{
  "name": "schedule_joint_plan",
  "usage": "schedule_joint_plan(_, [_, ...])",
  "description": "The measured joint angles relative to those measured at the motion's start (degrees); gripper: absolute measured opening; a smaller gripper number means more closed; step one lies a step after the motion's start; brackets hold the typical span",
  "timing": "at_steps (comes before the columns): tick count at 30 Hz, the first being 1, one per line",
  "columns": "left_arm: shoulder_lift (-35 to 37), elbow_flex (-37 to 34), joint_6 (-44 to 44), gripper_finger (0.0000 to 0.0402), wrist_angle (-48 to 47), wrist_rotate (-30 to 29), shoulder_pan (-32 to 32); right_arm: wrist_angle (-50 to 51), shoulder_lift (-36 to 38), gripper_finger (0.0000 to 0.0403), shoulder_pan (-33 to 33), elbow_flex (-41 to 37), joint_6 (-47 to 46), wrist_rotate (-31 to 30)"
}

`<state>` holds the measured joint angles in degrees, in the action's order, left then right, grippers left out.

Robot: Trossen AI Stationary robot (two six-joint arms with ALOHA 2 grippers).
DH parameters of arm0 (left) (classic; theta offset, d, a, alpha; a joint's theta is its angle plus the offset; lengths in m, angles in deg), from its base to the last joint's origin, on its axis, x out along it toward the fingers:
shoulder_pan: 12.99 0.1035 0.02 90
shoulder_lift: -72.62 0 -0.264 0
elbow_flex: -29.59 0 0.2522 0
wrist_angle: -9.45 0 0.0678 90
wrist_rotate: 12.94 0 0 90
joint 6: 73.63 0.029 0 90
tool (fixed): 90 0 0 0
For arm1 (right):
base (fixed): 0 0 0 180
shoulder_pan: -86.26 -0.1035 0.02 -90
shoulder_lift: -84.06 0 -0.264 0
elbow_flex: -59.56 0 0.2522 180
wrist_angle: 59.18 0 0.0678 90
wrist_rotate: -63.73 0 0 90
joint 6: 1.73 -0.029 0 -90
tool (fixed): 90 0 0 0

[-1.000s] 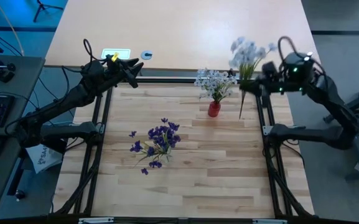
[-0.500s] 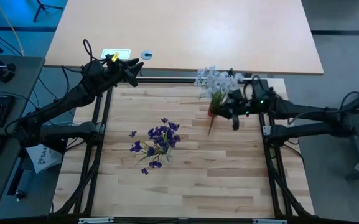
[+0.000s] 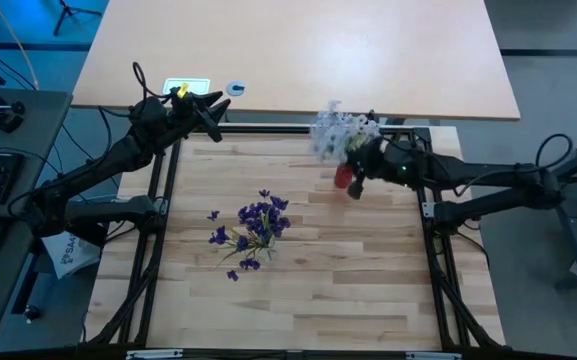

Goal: Sort flowers into vase by color
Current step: Put the white flowers into the red vase

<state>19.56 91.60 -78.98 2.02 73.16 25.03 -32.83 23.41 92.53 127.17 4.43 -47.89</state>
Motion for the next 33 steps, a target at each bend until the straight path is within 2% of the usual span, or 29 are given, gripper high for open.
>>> schedule_joint_plan(2, [0.0,0.0,0.0,0.0156,0.0,0.0,0.0,1.4,0.0,0.0,0.3,0.0,-0.1,-3.1])
schedule_joint_plan(6, [0.0,0.0,0.4,0.0156,0.0,0.0,0.0,0.5,-1.3,0.0,1.4,0.0,-0.1,-3.2])
schedule_joint_plan(12, [0.0,0.0,5.9,0.0156,1.3,0.0,0.0,-5.1,-2.4,0.0,2.1,0.0,0.3,-3.3])
schedule_joint_plan(17, [0.0,0.0,6.0,0.0156,1.5,0.0,0.0,-4.2,-2.4,0.0,2.3,0.0,1.4,-6.9])
schedule_joint_plan(28, [0.0,0.0,8.9,0.0156,1.5,0.1,0.6,-2.0,-2.4,0.0,6.4,0.0,-1.6,-4.6])
schedule_joint_plan(33, [0.0,0.0,8.6,0.0156,1.5,0.1,1.2,-3.5,-2.4,0.0,7.6,-2.4,-3.8,-4.3])
